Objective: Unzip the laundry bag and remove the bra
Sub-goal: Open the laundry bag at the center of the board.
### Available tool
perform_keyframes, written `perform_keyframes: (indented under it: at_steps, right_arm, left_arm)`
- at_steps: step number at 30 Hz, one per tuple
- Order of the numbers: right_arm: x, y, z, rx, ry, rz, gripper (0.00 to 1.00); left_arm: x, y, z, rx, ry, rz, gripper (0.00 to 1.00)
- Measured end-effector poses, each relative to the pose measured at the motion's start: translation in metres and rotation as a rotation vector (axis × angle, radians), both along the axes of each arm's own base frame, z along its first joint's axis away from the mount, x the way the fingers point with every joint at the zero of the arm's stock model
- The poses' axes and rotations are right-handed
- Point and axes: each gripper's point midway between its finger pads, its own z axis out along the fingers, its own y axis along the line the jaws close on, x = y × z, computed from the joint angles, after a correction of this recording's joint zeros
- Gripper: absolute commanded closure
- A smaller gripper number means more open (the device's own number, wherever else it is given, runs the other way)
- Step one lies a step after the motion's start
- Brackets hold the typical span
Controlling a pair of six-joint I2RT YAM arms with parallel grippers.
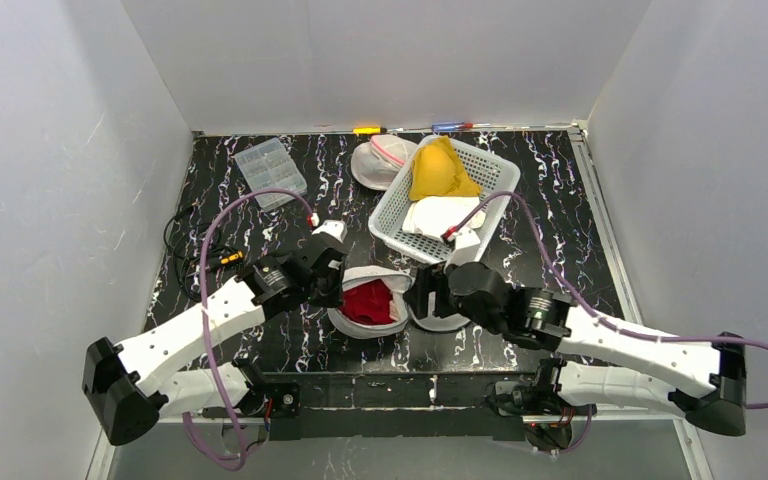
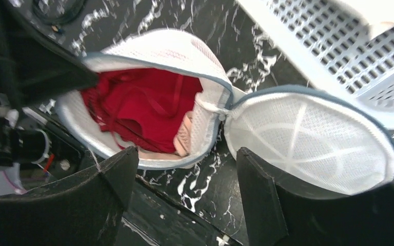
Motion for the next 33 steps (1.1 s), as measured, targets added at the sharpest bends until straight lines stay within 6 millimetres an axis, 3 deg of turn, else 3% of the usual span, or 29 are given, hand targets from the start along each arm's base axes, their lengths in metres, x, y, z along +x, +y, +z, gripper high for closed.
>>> perform_keyframes:
  at_steps: [4,8,16,21,25,30,33]
  right_arm:
    - [-0.005,0.010,-0.046,-0.076,0.065,0.032,0.27]
    - [-0.005,0.014,-0.064,-0.099,0.100,0.020,0.28]
    - [-0.006,0.039,-0.085,-0.041,0.189,-0.009,0.30]
    - [-0.008,0.050,-0.108,-0.056,0.253,-0.017,0.38]
    - [-0.010,0.053,-0.125,-0.082,0.290,-0.028,0.56]
    - [-0.009,0.057,-0.126,-0.070,0.297,-0.033,0.97]
    - [-0.009,0.056,-0.121,-0.060,0.282,-0.039,0.99]
  left_arm:
    - [-0.005,0.005,0.011,-0.037,-0.013,0.027,0.85]
    - [-0.007,0.008,0.015,-0.056,-0.016,0.054,0.86]
    - [-0.013,0.020,-0.006,-0.011,0.022,0.103,0.90]
    - [-0.013,0.021,-0.008,-0.007,0.026,0.113,0.91]
    - [-0.014,0.022,-0.009,-0.006,0.026,0.116,0.92]
    - [-0.014,0.022,-0.009,-0.011,0.026,0.119,0.94]
    - [-0.014,0.022,-0.010,-0.011,0.026,0.121,0.95]
